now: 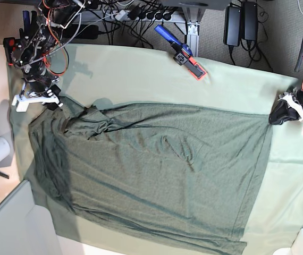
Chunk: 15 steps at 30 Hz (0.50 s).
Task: Fold the T-shirt properly
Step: 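Drag the shirt's collar edge toward the robot with both grippers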
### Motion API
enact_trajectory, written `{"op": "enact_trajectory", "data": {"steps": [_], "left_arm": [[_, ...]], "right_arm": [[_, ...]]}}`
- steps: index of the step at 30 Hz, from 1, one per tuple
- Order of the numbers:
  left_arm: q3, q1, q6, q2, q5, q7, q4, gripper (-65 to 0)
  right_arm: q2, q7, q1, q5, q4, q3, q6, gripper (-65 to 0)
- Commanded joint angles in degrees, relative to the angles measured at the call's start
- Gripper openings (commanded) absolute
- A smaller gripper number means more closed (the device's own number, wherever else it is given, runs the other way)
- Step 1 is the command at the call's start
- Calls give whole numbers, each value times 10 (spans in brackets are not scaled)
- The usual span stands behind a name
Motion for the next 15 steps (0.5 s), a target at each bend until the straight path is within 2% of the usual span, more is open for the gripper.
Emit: {"op": "enact_trajectory", "data": {"steps": [1,6,15], "left_arm": [[-3,0,-10,-11,-19,-6,19,-650],[-21,24,-10,-13,-19,-6,72,-650],[-48,63,-10,-15,-18,-2,147,-650]], "right_arm": [[16,3,-1,9,22,9,2,-650],[38,-9,-37,19,73,19,3,-650],[74,-16,-51,20,77,20,3,-650]]}}
